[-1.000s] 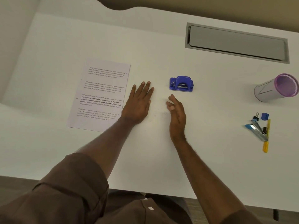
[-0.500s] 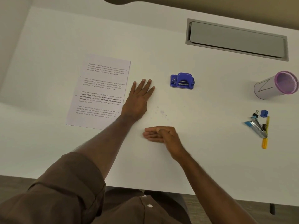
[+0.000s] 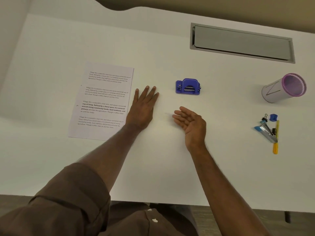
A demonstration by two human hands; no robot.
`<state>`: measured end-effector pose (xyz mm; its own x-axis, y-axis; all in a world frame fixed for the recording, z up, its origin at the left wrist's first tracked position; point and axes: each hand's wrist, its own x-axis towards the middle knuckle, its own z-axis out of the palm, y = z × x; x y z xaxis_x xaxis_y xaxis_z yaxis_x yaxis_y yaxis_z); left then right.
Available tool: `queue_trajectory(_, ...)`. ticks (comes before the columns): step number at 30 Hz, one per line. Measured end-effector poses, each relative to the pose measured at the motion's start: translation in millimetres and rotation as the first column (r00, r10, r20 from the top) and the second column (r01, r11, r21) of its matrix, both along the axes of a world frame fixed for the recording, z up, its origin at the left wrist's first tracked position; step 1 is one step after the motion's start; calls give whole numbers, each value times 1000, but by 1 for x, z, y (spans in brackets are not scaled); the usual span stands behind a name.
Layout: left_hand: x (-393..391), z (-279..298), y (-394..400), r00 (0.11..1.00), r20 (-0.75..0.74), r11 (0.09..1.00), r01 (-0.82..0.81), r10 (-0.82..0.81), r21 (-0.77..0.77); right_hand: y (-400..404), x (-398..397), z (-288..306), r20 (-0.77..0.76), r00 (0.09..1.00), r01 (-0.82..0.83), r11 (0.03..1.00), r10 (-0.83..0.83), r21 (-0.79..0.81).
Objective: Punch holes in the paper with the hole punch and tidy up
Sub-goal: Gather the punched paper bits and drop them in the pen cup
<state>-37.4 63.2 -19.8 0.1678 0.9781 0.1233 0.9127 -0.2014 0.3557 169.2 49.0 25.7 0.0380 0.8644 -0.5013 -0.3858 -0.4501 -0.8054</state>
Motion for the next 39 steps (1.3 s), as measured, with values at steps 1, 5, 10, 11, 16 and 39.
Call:
queue_trajectory(1, 0, -1, 0, 1000, 1, 1000, -3, 3, 4, 2, 12, 0, -13, 999, 50, 998, -49, 29)
queue_trajectory(5, 1, -3, 0, 999, 28, 1000, -24, 24, 2, 20, 48, -4, -64, 971, 238, 964, -231, 122)
queue_trajectory(10, 0, -4, 0, 999, 34, 1000, -27, 27, -1, 40, 37, -16, 30, 975, 217, 969, -222, 121)
queue_trajectory(11, 0, -4, 0, 999, 31, 1000, -28, 28, 3, 42, 30, -18, 41, 979, 191, 973, -198, 130)
queue_trajectory(16, 1, -4, 0, 999, 37, 999, -37, 37, 24, 36, -16, -21, 88, 996, 15, 987, -29, 158)
queue_trajectory(39, 1, -5, 2, 999, 18, 999, -38, 37, 2, 33, -2, -6, 360, 785, -526, 850, 504, -44)
